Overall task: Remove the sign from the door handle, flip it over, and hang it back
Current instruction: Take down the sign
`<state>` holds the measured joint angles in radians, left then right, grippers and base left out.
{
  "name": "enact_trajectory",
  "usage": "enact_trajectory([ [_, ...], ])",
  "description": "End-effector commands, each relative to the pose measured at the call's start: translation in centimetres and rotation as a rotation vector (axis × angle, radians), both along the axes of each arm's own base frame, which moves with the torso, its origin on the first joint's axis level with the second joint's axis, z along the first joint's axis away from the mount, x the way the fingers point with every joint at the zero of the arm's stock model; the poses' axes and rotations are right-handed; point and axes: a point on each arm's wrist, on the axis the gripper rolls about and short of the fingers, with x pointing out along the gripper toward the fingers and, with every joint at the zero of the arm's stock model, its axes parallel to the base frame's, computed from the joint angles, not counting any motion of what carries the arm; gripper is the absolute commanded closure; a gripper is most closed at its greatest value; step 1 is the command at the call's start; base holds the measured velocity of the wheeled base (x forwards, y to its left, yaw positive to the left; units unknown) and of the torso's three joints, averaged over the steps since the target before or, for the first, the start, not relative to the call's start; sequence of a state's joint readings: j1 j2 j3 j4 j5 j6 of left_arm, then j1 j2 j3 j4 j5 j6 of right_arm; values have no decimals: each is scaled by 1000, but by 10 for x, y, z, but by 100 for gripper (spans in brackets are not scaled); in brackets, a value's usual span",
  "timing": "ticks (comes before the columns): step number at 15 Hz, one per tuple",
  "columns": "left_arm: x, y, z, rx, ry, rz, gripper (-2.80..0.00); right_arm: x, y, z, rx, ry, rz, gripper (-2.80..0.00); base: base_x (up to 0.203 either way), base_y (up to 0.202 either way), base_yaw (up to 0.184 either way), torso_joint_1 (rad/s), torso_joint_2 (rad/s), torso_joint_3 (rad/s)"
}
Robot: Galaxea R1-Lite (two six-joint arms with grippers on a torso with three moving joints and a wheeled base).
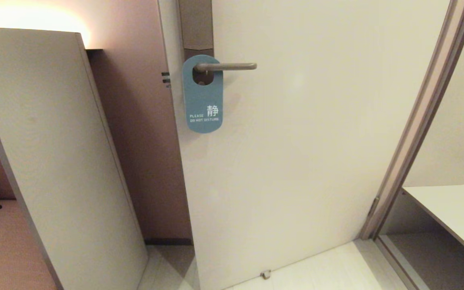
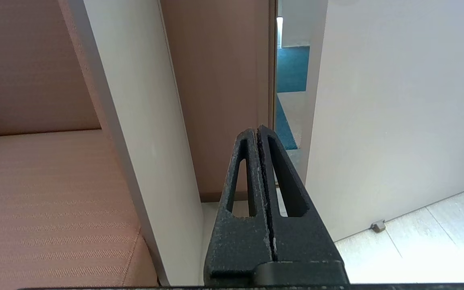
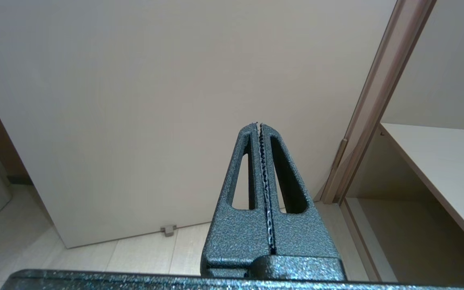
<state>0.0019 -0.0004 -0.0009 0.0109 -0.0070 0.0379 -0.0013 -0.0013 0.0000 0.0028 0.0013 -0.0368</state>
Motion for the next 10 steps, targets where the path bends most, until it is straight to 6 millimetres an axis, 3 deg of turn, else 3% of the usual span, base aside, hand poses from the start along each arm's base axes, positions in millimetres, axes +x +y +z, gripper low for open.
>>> enact_trajectory([
  [1,0,0,0,0,1,2,0,0,0,0,0,2,1,0,0,0,0,0,0,0],
  [10,0,0,0,7,0,-1,0,0,0,0,0,2,0,0,0,0,0,0,0,0],
])
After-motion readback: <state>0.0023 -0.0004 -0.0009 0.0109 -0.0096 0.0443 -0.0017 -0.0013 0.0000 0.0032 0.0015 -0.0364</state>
